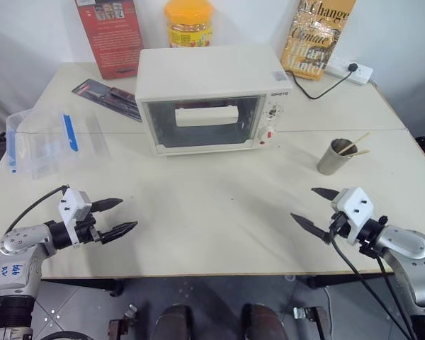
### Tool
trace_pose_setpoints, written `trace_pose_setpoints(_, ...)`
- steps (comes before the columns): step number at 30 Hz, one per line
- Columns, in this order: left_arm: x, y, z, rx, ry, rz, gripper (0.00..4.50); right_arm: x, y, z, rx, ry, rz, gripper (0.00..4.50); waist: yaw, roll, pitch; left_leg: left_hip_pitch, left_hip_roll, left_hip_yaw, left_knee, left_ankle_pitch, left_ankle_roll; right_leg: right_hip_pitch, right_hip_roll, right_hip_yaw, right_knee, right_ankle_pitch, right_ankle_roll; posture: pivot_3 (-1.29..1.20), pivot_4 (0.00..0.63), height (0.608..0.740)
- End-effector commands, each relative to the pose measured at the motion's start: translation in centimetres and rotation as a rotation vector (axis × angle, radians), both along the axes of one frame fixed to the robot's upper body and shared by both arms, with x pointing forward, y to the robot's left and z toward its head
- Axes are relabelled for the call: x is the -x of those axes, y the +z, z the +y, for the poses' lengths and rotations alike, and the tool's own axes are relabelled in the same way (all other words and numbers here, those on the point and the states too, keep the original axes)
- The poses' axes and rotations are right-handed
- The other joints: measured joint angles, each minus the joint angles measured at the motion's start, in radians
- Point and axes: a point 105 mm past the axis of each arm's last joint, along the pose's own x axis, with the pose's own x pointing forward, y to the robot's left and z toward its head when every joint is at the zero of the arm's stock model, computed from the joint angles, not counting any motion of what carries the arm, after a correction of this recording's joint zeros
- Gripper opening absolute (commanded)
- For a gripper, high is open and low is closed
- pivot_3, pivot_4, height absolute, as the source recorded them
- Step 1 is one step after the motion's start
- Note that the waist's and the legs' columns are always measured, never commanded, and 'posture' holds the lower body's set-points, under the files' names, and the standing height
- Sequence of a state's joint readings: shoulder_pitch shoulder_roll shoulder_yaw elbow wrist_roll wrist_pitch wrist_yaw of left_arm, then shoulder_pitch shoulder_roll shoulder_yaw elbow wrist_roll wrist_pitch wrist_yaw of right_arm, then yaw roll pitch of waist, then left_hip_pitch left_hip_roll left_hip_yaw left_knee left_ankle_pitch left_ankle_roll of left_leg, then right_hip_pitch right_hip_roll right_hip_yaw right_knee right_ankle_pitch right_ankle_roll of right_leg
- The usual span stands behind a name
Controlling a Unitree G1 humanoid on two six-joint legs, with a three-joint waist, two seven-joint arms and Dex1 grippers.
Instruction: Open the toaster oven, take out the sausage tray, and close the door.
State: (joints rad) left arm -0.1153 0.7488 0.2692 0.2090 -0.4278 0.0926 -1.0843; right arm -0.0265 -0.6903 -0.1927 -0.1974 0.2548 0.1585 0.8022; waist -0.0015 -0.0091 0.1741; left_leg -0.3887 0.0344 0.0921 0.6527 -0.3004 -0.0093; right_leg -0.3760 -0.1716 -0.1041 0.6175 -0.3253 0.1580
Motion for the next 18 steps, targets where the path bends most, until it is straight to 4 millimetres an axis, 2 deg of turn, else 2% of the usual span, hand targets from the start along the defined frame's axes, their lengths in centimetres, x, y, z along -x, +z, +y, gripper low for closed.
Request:
trace_pose_setpoints(1, -0.7, 1.1, 0.7, -0.022, 0.068, -0.043, 4.44, -0.3, 1.2, 1.2, -0.021, 0.044, -0.021, 4.5, 0.0, 0.0, 0.0, 0.0, 0.0, 0.0, 0.0, 0.0, 0.0, 0.0, 0.0, 0.0, 0.0, 0.0, 0.0, 0.0, 0.15, 0.74)
trace_pose_setpoints(5, -1.4, 2.1, 0.3, 0.024, 0.08, -0.077, 4.44, -1.7, 2.7, 3.9, -0.055, 0.149, -0.032, 4.5, -0.004, 0.0, 0.0, 0.0, 0.0, 0.0, 0.002, 0.0, 0.0, 0.0, 0.0, 0.0, 0.001, 0.0, 0.0, 0.0, 0.15, 0.74)
trace_pose_setpoints(8, -1.8, 2.6, 0.0, 0.051, 0.077, -0.088, 4.44, -3.0, 3.7, 5.0, -0.065, 0.183, -0.038, 4.5, -0.003, 0.0, 0.0, 0.0, 0.001, 0.0, 0.002, 0.0, 0.0, 0.0, 0.0, 0.0, 0.003, 0.0, 0.0, 0.0, 0.15, 0.74)
trace_pose_setpoints(12, -2.3, 3.7, -0.2, 0.11, 0.055, -0.118, 4.44, -5.9, 6.7, 7.1, -0.088, 0.265, -0.106, 4.5, -0.005, -0.001, 0.001, -0.001, 0.0, 0.0, 0.004, -0.001, 0.0, -0.001, 0.0, 0.0, 0.002, 0.0, 0.0, 0.0, 0.15, 0.74)
trace_pose_setpoints(18, -2.3, 5.2, -0.1, 0.159, 0.053, -0.203, 4.44, -8.7, 10.0, 10.3, -0.113, 0.386, -0.158, 4.5, -0.015, -0.001, 0.001, -0.001, 0.001, 0.0, 0.005, -0.002, 0.0, -0.001, 0.0, -0.002, 0.004, 0.0, 0.0, 0.0, 0.15, 0.74)
